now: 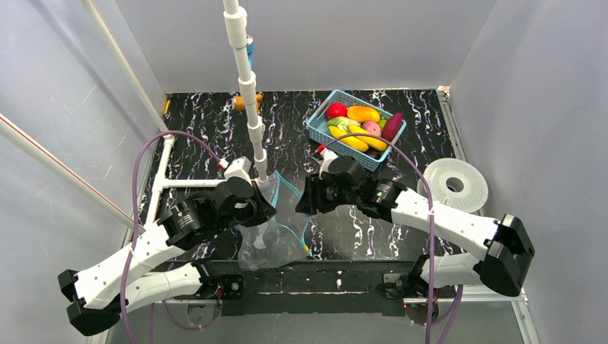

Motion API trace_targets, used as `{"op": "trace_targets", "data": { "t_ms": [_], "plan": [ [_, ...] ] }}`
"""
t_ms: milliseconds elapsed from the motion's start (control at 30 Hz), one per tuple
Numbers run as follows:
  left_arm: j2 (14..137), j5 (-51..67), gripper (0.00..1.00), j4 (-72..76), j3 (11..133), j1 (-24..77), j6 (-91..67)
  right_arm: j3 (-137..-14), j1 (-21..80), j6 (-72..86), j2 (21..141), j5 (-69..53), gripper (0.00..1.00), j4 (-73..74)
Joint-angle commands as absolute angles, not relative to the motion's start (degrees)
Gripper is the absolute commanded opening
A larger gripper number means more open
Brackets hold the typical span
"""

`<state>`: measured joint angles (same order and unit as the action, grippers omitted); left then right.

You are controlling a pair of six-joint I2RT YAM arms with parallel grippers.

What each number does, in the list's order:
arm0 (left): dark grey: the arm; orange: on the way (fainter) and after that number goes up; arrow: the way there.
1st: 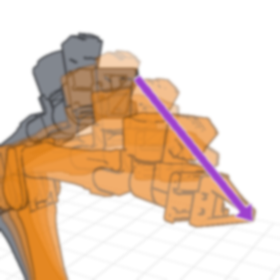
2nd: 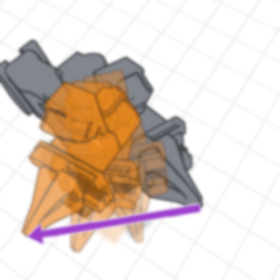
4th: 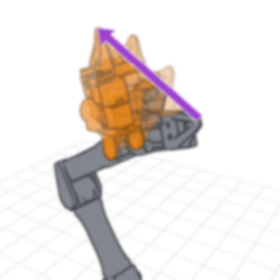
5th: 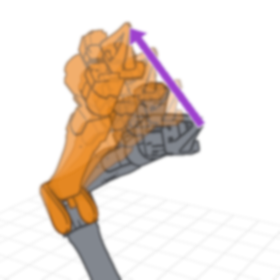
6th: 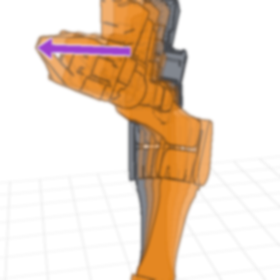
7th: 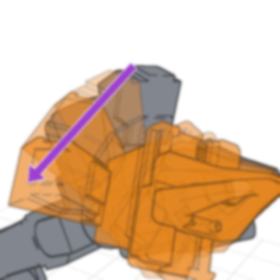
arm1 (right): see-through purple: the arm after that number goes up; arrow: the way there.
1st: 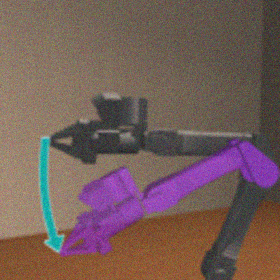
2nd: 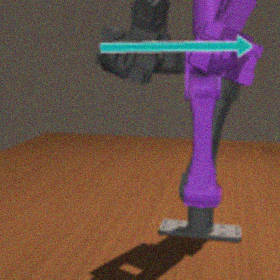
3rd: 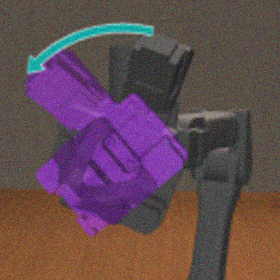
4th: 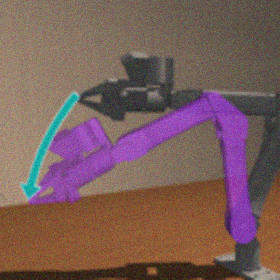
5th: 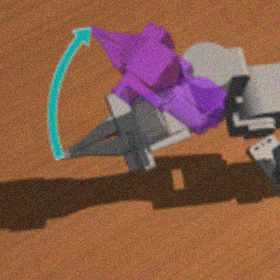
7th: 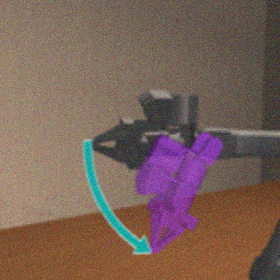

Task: Place the food in the zip-top bag and seal the zipper
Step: Open the zipper of the food storage bag.

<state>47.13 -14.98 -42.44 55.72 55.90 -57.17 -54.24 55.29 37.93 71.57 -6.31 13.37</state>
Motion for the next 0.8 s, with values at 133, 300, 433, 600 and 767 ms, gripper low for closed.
{"op": "trace_targets", "data": {
  "t_ms": [133,300,433,600,767],
  "plan": [
    [46.2,-15.6,0.02,-44.1,56.1,56.0,-57.8,-60.7,60.0,35.8,70.7,-4.4,0.08,9.5],
    [46.8,-15.9,0.29,-46.1,57.8,56.1,-56.8,-63.7,63.0,34.5,69.8,1.3,0.01,12.3],
    [47.2,-15.6,0.49,-47.0,59.5,56.0,-56.7,-66.6,66.0,33.5,71.0,8.5,0.01,15.7],
    [47.0,-14.0,0.67,-50.1,63.8,56.0,-56.3,-73.2,69.9,32.6,75.3,20.8,0.01,23.0],
    [45.8,-14.1,0.62,-53.5,66.1,56.0,-56.0,-78.1,73.1,31.1,79.8,29.8,0.01,25.8]
  ]
}}
